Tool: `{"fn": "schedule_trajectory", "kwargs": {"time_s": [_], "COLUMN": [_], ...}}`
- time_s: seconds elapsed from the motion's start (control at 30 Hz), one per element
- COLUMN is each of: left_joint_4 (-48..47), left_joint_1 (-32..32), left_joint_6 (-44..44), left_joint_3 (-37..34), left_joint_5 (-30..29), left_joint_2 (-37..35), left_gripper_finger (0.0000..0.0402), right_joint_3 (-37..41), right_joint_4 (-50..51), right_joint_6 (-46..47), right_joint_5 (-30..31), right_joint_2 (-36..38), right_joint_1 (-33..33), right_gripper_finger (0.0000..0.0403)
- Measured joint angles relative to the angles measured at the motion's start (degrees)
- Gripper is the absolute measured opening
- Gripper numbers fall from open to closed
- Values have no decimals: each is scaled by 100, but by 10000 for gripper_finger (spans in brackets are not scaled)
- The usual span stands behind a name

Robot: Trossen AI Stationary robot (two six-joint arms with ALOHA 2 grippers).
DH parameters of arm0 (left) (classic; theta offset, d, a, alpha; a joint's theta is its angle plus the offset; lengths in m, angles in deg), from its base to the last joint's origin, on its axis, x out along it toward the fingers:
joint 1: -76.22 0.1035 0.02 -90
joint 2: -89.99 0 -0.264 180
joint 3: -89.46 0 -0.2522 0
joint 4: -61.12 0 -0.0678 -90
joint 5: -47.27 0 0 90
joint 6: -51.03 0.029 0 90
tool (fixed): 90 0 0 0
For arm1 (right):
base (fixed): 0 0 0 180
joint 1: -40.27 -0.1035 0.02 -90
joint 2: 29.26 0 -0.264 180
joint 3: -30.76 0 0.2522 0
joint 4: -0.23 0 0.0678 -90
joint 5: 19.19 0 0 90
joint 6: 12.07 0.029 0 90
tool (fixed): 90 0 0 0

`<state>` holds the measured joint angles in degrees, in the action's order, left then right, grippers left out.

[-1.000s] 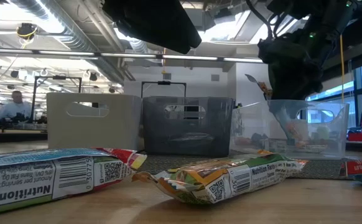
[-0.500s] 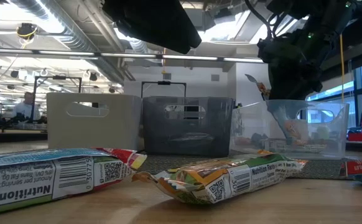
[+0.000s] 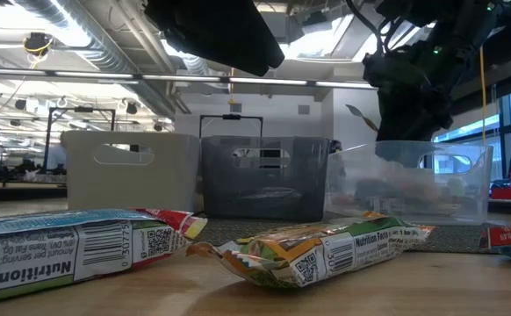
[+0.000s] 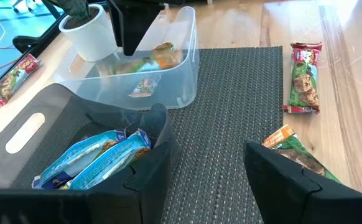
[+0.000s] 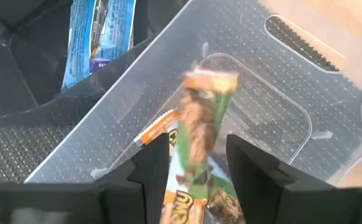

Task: Pick and place Granola Bars by type
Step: Put the orange granola bar into the transparent bin, then put the red granola bar into the gray bin

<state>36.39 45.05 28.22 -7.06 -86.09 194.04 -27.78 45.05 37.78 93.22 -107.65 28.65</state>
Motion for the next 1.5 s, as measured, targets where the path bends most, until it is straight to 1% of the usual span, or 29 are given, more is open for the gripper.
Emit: {"fn": "schedule_trajectory", "kwargs": {"time_s": [0.17,0.37,0.47,0.53,0.67,0.83,0.9,1.0,1.13,1.23,1.3,1.37,1.5], "left_joint_4": [1,-1,0,1,38,77,77,80,78,51,46,45,45], "left_joint_1": [0,0,0,0,0,4,7,11,11,11,11,11,-27], "left_joint_6": [0,0,0,0,0,0,0,-54,-59,-57,-57,-58,-215], "left_joint_3": [0,0,0,0,0,0,0,0,0,0,0,0,0], "left_joint_5": [153,256,286,325,463,601,723,783,800,1010,1260,1641,2303], "left_joint_2": [0,0,0,0,0,0,0,0,0,0,0,0,0], "left_gripper_finger": [191,193,191,191,193,191,192,195,206,223,238,250,257], "right_joint_3": [0,0,1,-93,-531,-1002,-1076,-1078,-1039,-910,-800,-690,-543], "right_joint_4": [-1,-8,-79,-53,-67,-361,-685,-1031,-1027,-1091,-1131,-1128,-1214], "right_joint_6": [-340,-463,-697,-942,-1637,-2596,-2876,-3107,-3078,-2910,-2711,-2548,-2307], "right_joint_5": [-2,4,125,235,497,1198,1238,1061,1139,1494,1759,1935,2114], "right_joint_2": [0,0,9,26,28,30,31,33,33,31,31,29,26], "right_joint_1": [0,5,17,17,-50,-572,-882,-1394,-2012,-2403,-2585,-2713,-2817], "right_gripper_finger": [171,172,172,172,172,172,172,172,172,172,172,172,172]}}
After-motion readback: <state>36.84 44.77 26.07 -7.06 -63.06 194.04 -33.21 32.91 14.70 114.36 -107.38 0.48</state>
